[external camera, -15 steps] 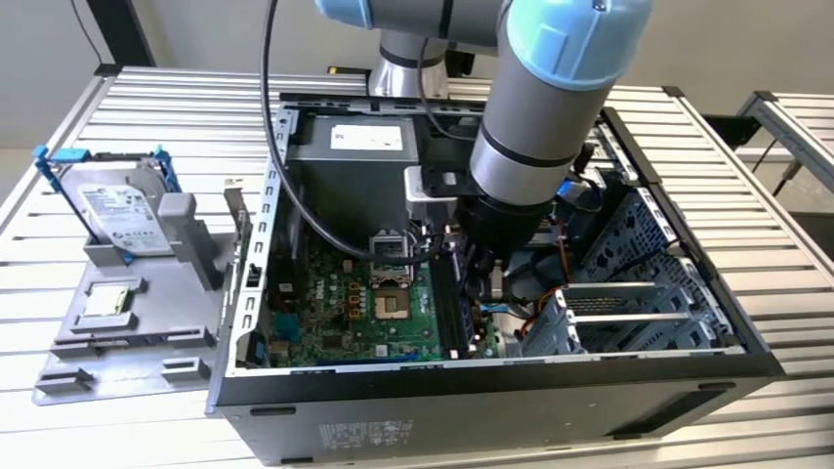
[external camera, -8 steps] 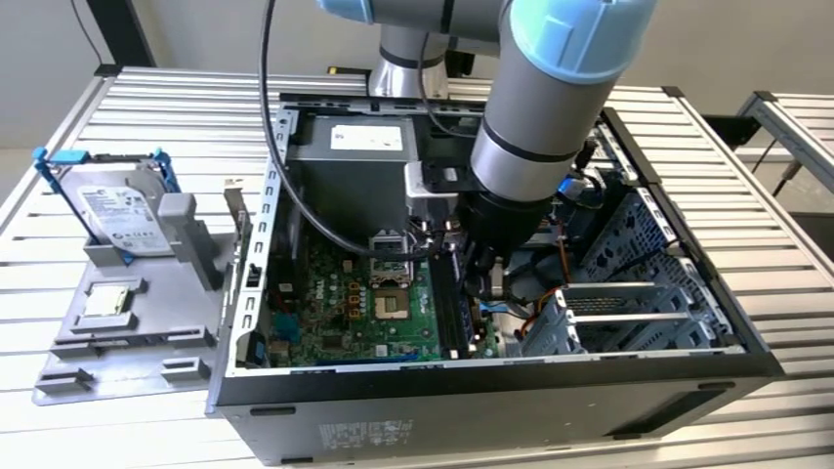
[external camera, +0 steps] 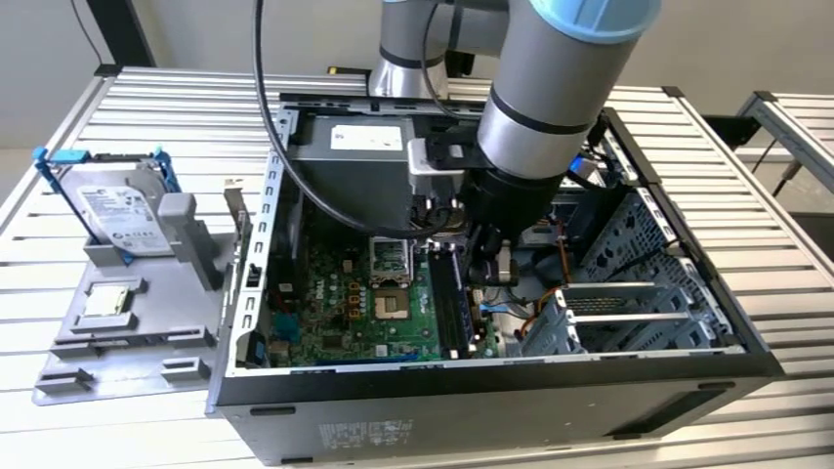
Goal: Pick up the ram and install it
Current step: 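Press down the ram until it locks into place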
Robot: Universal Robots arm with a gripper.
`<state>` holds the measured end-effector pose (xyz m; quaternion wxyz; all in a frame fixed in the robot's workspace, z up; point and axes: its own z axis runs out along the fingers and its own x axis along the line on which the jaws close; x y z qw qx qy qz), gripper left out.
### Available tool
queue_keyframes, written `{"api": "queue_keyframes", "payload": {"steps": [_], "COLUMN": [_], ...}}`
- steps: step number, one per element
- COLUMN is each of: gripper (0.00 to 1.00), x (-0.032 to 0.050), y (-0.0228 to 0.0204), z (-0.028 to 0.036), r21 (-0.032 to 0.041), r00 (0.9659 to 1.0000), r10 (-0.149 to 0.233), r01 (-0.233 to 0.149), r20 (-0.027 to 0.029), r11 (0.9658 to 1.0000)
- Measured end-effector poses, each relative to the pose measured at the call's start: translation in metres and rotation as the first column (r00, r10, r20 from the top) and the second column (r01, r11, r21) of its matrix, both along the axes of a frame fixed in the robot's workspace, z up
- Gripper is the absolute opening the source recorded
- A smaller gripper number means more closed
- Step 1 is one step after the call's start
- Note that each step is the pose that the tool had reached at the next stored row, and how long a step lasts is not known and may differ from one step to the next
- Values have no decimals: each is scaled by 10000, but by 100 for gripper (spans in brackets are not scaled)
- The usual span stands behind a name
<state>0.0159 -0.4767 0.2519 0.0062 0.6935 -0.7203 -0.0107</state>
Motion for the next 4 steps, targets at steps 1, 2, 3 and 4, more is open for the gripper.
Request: {"api": "queue_keyframes", "payload": {"steps": [1,2,3,4], "gripper": [0,0,0,0], "x": [0,0,0,0], "y": [0,0,0,0], "z": [1,0,1,0], "r21": [7,17,23,34], "r00": [10000,10000,10000,10000], "r10": [0,0,0,0], "r01": [0,0,0,0], "r20": [-1,0,-1,0], "r11": [10000,10000,10000,10000]}}
